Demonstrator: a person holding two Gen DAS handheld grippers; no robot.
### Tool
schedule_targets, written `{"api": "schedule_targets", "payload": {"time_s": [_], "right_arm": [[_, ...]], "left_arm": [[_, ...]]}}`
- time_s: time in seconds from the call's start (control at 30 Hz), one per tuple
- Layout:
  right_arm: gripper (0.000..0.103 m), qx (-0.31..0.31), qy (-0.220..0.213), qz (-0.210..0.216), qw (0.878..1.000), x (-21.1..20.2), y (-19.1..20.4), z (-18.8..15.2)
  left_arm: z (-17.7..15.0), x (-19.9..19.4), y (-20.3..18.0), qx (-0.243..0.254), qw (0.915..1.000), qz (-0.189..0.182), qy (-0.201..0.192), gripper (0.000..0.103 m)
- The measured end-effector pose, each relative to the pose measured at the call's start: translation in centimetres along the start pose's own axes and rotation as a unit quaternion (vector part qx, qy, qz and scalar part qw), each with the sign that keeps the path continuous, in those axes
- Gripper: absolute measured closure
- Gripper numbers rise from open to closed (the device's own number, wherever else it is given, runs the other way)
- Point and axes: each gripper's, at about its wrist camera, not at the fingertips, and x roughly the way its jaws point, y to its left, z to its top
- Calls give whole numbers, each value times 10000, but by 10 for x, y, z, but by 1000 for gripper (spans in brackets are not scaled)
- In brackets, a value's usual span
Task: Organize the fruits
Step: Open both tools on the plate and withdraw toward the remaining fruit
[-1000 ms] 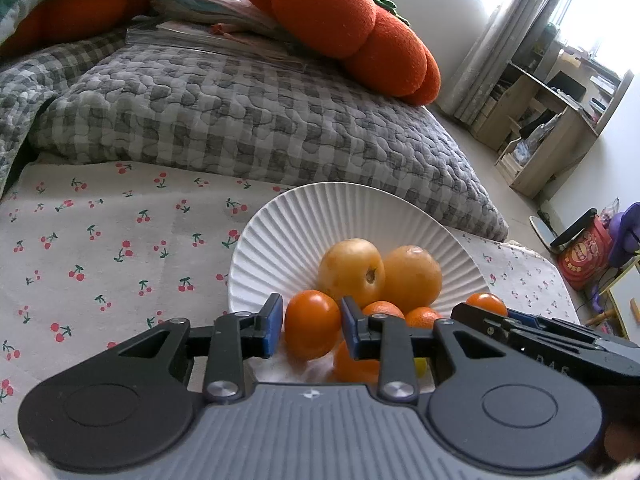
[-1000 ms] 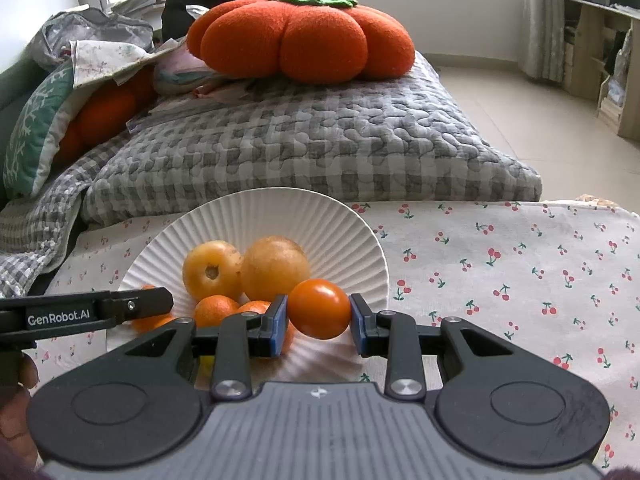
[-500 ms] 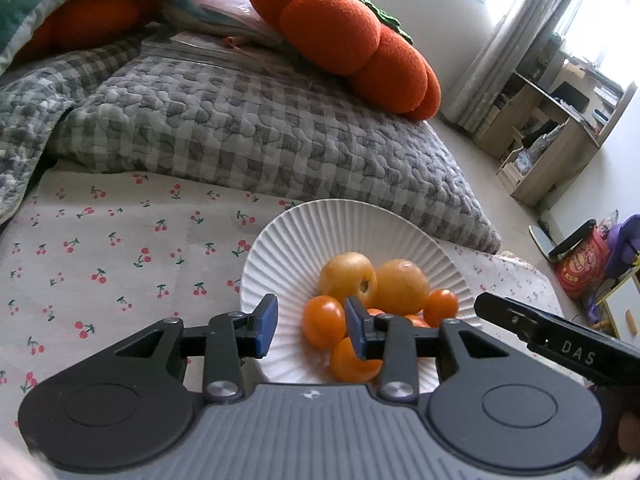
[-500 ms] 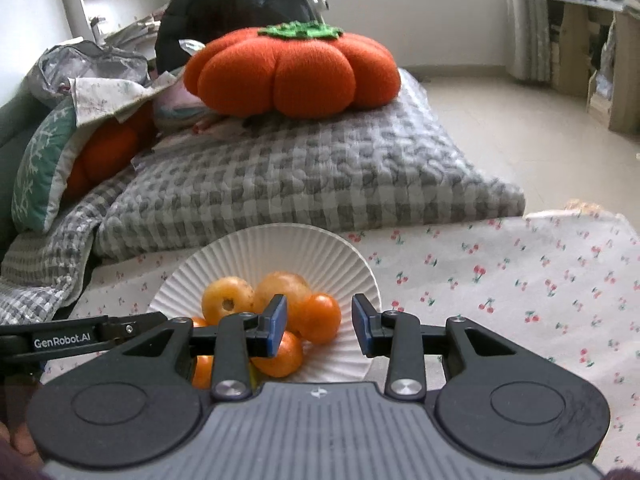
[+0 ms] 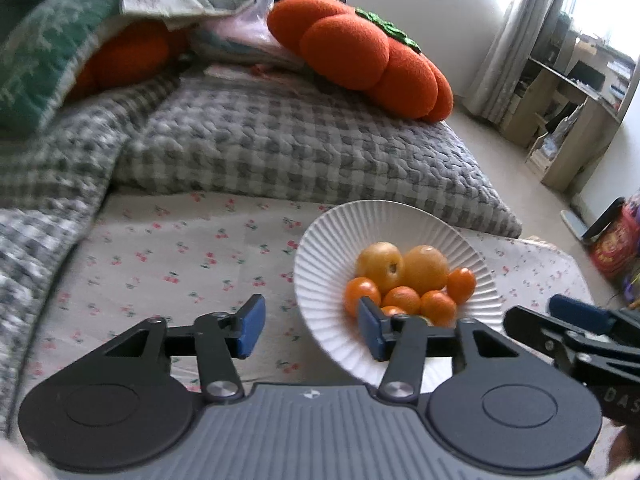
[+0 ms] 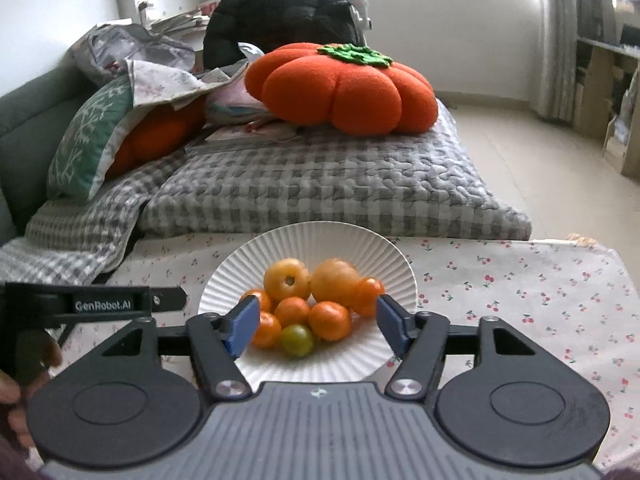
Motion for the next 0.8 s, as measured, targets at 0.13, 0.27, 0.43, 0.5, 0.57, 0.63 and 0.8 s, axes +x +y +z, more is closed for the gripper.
{"api": "schedule_targets", "payload": {"time_s": [0.13, 0.27, 0.43, 0.5, 0.57, 0.63, 0.8], "right_arm": [[33, -140, -105, -13, 9998, -16, 8, -5], [20, -164, -210, 107, 9996, -30, 14, -7], [14, -86, -200, 126, 9997, -38, 20, -11], [11, -49, -157, 178, 9997, -42, 24, -14], [5, -66, -159, 184, 9997, -47, 29, -17], [2, -104, -181, 199, 9996, -53, 34, -20], [1, -64, -241, 269, 9993, -69, 36, -23]], "left_arm": [[-9, -11, 1, 291, 9990, 325, -94, 55], [-15, -26, 5, 330, 9985, 400, -180, 45], [-25, -51, 4, 526, 9959, 590, -447, 26], [-29, -61, 6, 518, 9957, 581, -505, 23], [-32, -69, 10, 430, 9964, 497, -526, 20], [-34, -75, 13, 377, 9968, 452, -545, 19], [-40, -85, 22, 254, 9969, 479, -565, 12]]}}
